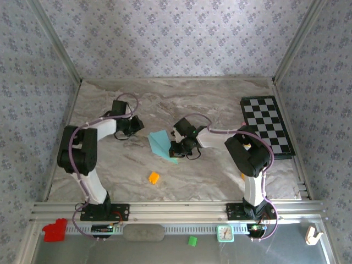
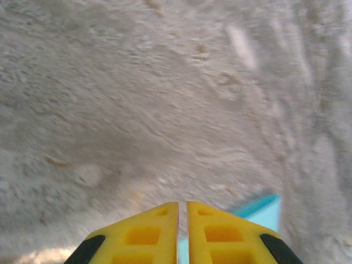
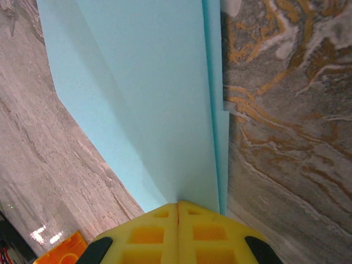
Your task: Fold a paper plane with a square sheet of paper (pick it up from the middle)
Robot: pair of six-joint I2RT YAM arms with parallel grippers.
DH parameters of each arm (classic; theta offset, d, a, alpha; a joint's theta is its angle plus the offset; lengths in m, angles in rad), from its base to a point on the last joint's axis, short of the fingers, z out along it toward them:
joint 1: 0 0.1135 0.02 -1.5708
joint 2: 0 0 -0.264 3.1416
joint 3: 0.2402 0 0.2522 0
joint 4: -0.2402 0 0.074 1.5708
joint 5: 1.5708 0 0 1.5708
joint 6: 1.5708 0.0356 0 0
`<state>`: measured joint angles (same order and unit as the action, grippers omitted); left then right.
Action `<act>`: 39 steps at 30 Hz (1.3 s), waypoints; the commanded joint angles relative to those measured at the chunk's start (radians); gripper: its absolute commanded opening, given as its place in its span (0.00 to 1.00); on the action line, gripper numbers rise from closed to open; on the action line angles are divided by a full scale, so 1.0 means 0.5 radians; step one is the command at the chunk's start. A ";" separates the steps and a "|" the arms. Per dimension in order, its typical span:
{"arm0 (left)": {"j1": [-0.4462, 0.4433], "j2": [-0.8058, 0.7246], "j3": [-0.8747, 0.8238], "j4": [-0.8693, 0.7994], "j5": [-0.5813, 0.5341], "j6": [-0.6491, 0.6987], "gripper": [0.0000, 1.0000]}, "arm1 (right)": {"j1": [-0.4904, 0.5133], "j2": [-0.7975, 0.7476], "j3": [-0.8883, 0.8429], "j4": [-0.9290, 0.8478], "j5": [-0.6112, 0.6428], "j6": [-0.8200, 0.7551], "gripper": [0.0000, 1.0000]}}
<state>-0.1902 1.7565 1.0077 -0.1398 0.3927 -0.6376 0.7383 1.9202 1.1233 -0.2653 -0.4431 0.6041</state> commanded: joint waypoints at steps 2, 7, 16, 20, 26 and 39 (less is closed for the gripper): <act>-0.144 -0.237 -0.198 0.149 0.060 -0.235 0.13 | -0.013 0.036 -0.090 -0.257 0.046 0.084 0.01; -0.317 -0.186 -0.314 0.359 0.182 -0.478 0.13 | -0.024 0.004 -0.093 -0.178 -0.021 0.093 0.01; -0.442 0.123 -0.116 0.159 0.056 -0.465 0.11 | -0.032 -0.101 -0.111 -0.004 -0.097 0.074 0.03; -0.448 0.152 -0.091 -0.039 -0.070 -0.418 0.10 | -0.036 -0.172 -0.080 0.034 -0.097 0.066 0.04; -0.457 0.181 -0.085 -0.125 -0.104 -0.384 0.10 | -0.040 -0.079 0.105 0.030 -0.087 -0.028 0.06; -0.482 0.249 -0.018 -0.269 -0.201 -0.408 0.08 | -0.041 0.200 0.314 -0.110 -0.077 -0.119 0.05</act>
<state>-0.4221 1.8359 1.0023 -0.1699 0.3679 -0.8471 0.7238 2.0090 1.2854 -0.2710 -0.4858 0.5743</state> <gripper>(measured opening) 0.086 0.054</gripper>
